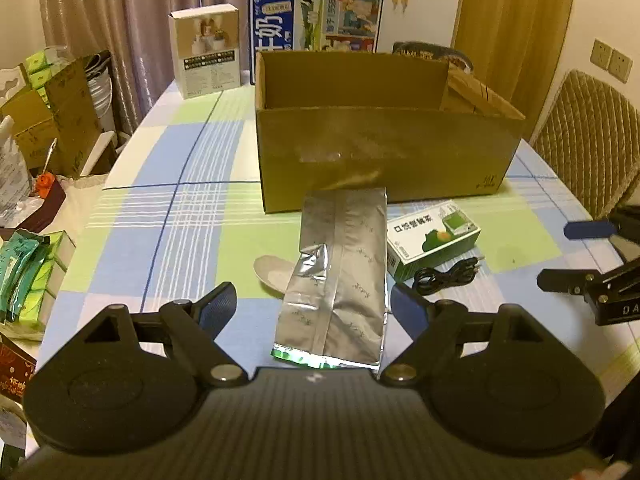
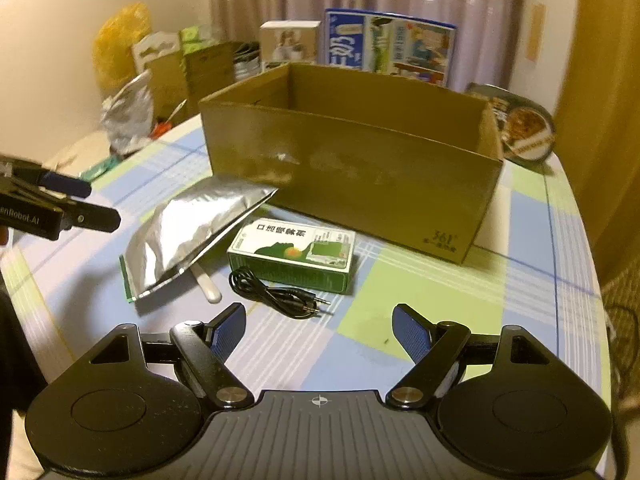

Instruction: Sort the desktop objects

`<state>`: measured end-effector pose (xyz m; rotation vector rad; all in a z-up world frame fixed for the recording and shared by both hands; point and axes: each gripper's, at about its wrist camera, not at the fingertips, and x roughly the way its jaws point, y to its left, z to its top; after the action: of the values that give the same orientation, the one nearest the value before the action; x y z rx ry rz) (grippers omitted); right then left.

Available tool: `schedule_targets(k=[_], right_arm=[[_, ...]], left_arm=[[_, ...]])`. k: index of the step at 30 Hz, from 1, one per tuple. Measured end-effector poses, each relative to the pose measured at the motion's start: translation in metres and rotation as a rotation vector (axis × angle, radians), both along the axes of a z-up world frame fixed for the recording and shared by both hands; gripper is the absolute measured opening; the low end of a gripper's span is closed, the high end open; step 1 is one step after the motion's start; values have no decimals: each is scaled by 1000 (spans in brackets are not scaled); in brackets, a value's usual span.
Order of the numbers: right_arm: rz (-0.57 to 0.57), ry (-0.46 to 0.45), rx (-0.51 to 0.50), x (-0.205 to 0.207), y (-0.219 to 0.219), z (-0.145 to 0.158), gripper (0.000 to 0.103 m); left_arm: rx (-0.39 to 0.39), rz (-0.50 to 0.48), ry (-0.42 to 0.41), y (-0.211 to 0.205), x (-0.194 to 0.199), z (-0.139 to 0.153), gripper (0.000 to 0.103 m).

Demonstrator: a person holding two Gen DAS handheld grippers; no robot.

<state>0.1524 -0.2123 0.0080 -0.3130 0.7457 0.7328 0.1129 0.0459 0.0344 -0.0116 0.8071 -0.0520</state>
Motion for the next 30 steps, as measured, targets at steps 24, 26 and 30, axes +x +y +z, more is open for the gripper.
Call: schedule_targets(k=[24, 26, 30], right_arm=[[547, -90, -323, 84, 90, -42, 77], [582, -90, -349, 89, 98, -49, 77], [629, -52, -359, 99, 110, -61, 77]], left_arm=[[98, -204, 44, -21, 62, -40, 89], [92, -210, 44, -21, 65, -42, 89], [75, -221, 46, -21, 70, -47, 90]])
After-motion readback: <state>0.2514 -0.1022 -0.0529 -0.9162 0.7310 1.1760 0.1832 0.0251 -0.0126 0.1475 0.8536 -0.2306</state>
